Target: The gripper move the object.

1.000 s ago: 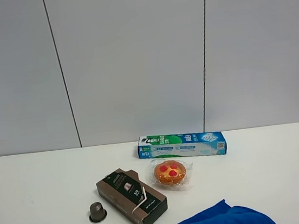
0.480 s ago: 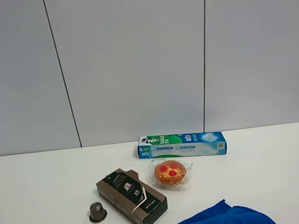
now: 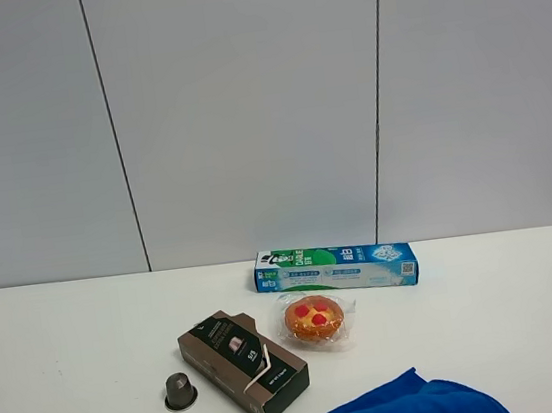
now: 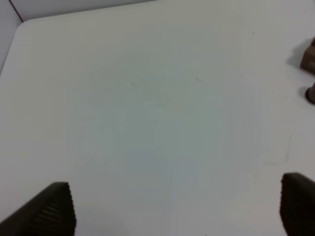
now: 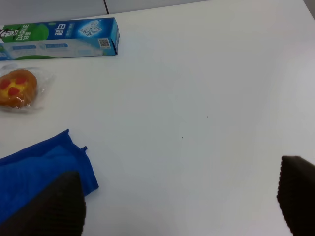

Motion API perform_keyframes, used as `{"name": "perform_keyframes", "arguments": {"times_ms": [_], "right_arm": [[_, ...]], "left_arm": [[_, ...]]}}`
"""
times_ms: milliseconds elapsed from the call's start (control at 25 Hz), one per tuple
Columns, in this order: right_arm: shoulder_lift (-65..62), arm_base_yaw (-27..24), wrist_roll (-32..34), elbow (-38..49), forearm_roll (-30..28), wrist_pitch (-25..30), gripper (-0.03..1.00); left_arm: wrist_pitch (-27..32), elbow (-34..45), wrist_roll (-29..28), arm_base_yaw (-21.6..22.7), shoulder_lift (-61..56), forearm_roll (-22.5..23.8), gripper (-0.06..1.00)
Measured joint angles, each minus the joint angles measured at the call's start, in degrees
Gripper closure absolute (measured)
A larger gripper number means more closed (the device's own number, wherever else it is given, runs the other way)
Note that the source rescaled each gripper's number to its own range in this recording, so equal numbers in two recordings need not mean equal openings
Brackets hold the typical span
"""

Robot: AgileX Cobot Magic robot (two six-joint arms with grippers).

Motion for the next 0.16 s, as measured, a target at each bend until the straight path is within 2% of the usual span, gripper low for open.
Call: {"name": "perform_keyframes", "arguments": {"times_ms": [160], "right_arm": [[0.0,0.0,0.0,0.0,0.0,0.0,0.23]], "left_arm": [[0.0,0.0,0.0,0.0,0.0,0.0,-0.06]]}}
